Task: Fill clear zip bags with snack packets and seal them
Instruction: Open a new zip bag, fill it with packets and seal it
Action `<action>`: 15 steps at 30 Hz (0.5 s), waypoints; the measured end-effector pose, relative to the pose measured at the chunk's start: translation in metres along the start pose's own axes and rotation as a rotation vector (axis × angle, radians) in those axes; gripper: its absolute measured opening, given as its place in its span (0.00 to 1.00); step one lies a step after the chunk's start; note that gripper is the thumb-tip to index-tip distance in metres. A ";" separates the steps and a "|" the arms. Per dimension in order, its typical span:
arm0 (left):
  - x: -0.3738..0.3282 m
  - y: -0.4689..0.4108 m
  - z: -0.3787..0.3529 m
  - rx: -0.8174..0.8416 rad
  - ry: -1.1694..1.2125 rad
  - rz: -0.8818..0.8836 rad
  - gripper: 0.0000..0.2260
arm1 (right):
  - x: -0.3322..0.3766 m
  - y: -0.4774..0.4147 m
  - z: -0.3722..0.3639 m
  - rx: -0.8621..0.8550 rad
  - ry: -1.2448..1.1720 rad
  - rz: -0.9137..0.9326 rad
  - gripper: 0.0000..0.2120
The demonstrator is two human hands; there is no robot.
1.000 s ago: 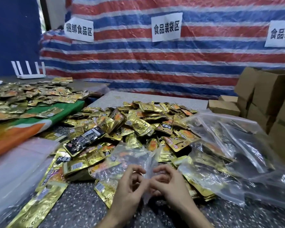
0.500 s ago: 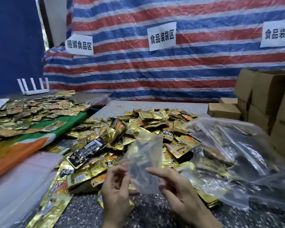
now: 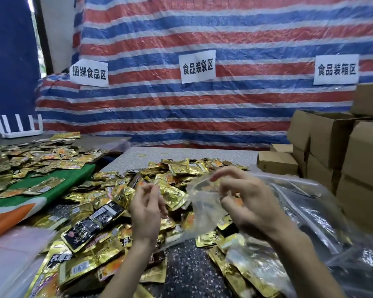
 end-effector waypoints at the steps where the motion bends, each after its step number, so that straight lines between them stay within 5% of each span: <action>1: 0.013 -0.010 -0.001 0.012 -0.192 0.023 0.04 | -0.001 -0.004 0.003 0.033 -0.015 -0.006 0.11; 6: 0.080 -0.025 -0.013 0.255 -0.974 0.258 0.21 | -0.005 -0.009 0.003 0.220 0.046 -0.079 0.11; 15: 0.069 -0.040 -0.022 0.099 -1.027 0.079 0.08 | -0.005 0.002 -0.004 0.469 0.098 -0.127 0.05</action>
Point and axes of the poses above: each hand's wrist, its own y-axis away from the middle knuckle, its own z-axis out of the back of the hand, x = y × z, the point moved 3 cm from there along -y, towards the middle knuckle, and after that the axes turned 14 degrees about x, right-handed, at the moved point
